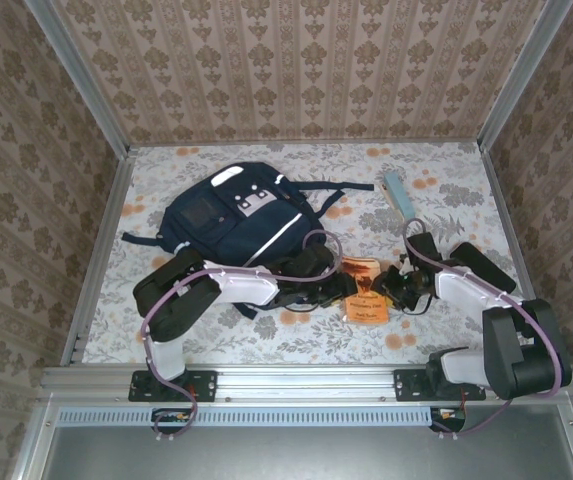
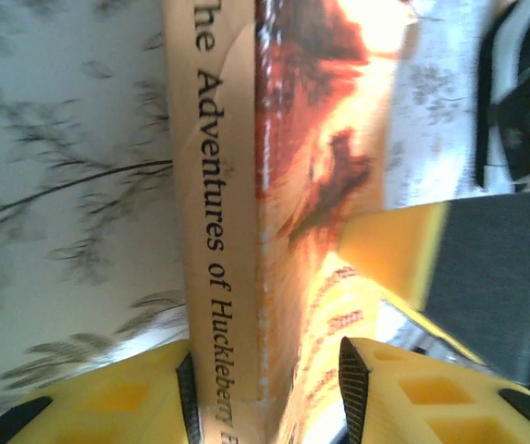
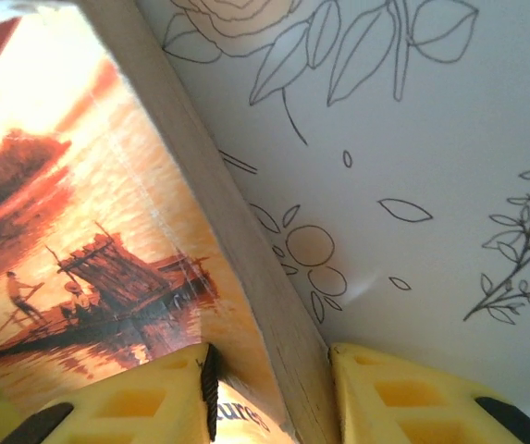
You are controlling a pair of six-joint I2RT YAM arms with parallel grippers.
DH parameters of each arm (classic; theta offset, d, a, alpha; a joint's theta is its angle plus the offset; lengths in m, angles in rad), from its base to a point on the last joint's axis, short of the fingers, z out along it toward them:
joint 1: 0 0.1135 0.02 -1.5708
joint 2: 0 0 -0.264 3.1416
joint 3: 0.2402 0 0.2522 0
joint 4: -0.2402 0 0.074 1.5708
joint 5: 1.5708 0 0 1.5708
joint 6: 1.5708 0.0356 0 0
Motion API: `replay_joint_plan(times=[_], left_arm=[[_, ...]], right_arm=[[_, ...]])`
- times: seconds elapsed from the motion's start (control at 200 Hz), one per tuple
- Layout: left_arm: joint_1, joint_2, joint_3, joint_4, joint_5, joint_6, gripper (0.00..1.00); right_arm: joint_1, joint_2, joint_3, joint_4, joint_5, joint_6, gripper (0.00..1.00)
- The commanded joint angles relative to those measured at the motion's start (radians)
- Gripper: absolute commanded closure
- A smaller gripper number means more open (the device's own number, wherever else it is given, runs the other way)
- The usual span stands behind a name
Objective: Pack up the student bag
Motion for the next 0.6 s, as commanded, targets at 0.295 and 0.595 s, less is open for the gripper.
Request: replay_joint_plan(times=[0.295, 0.595], left_arm=[[-0.015, 0.019, 0.045, 0.165, 0.06, -0.034, 0.66], [0.014, -0.036, 0.094, 0.029, 0.048, 0.058, 0.86]], right_arm=[[-0.041, 0.013, -0.003, 0.024, -0.106, -0.007, 0.65], [-0.055, -0.067, 0.055, -0.044, -0.064, -0.036, 0.44]])
